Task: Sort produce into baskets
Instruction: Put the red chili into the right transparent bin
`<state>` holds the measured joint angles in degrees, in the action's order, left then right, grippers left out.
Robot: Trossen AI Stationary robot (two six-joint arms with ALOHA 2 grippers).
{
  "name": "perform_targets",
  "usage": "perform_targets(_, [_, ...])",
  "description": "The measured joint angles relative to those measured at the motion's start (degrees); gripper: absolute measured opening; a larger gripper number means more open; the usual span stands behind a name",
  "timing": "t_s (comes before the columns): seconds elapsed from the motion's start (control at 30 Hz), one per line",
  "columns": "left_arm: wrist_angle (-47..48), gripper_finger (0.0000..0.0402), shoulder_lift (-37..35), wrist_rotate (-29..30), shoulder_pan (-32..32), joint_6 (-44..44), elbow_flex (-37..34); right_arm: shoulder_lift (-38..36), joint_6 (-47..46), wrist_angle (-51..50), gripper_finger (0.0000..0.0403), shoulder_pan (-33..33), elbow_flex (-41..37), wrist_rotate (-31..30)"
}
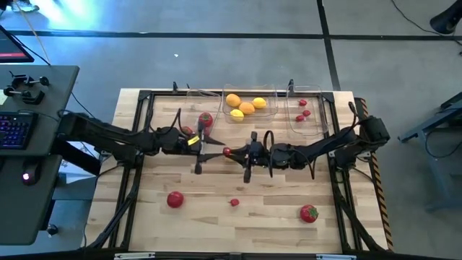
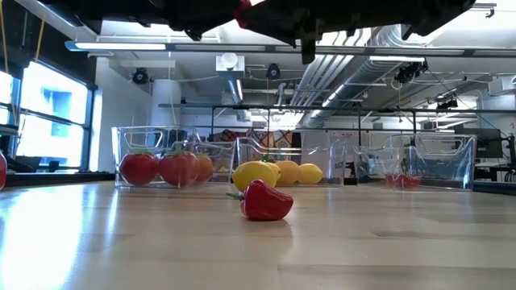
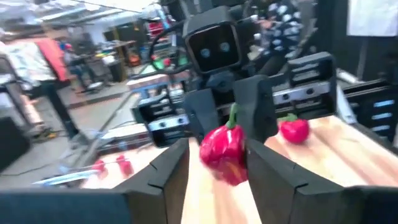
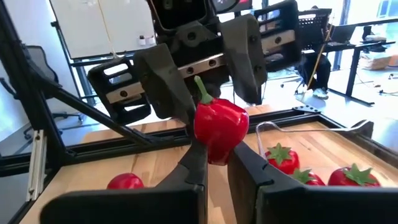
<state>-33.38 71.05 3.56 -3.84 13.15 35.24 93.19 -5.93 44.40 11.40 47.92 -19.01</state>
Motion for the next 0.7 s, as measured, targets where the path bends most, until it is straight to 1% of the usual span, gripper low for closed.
perform_targets(0.13, [3.4,0.0154,-2.9,2.2,0.1,2.2,0.0,-3.2,1.2,-3.1,0.0021,-0.2,0.0,-1.0])
perform_targets(0.23, [5.7,0.016,-4.4,1.5,0.6,2.3,0.0,-7.1,1.9,-10.4,0.0021,-1.2,0.0,-3.7])
perform_targets(0.4, [7.2,0.0163,-4.9,0.5,2.1,0.6,-0.2,-15.5,-2.1,-30.9,0.0021,-6.4,0.0,-15.0])
perform_targets(0.5, [4.5,0.0163,-4.9,-0.4,3.5,0.5,-2.2,-20.9,-7.4,-45.6,0.0021,-11.6,0.0,-20.1])
perform_targets(0.57, [2.9,0.0163,-4.9,-0.3,5.0,-0.1,-4.2,-24.0,-11.8,-55.6,0.0021,-16.5,0.0,-21.5])
perform_targets(0.63, [2.6,0.0163,-4.5,0.8,7.1,-2.0,-5.4,-26.2,-16.0,-63.8,0.0021,-22.2,0.0,-21.2])
perform_targets(0.7, [4.4,0.0163,-3.7,1.9,9.6,-4.8,-5.6,-27.3,-18.2,-69.0,0.0021,-28.2,0.0,-19.0])
